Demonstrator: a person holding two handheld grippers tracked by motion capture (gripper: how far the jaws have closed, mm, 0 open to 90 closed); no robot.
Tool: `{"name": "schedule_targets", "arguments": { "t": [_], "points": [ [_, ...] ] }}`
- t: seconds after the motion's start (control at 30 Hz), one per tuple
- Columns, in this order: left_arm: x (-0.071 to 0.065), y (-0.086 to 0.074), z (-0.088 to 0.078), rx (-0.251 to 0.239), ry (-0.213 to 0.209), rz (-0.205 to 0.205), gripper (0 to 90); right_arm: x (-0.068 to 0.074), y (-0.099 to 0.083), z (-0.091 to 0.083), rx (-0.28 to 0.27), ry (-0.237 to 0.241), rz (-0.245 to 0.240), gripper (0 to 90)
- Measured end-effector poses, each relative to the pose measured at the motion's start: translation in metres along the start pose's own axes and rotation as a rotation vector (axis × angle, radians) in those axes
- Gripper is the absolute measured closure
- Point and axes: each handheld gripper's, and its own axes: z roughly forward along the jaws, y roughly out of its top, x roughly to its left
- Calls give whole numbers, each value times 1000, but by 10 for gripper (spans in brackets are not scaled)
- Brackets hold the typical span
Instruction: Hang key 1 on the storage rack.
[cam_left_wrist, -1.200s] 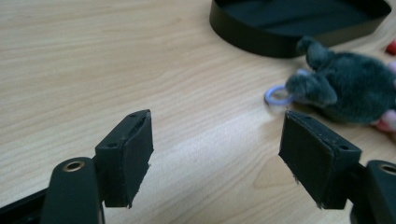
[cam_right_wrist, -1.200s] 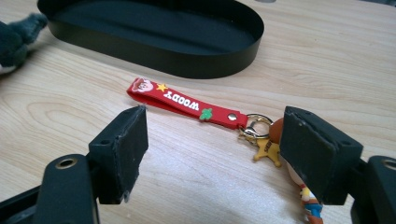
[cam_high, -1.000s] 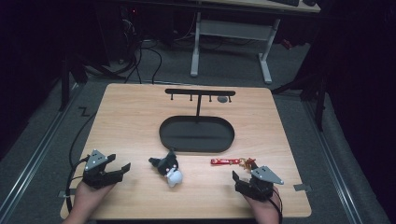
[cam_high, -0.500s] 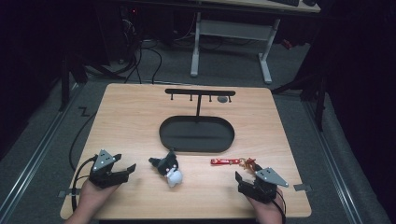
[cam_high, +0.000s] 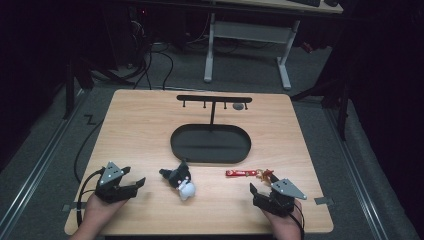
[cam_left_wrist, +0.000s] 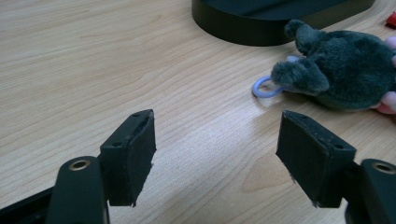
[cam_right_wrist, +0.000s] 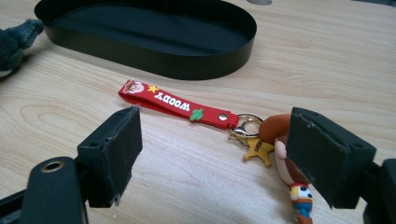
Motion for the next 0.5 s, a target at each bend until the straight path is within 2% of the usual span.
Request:
{"name": "schedule_targets", "arguments": {
  "t": [0.5],
  "points": [
    [-3, 0, 0, -2, -11, 28, 291, 11, 6, -1, 9, 9, -80, 215]
  ]
}}
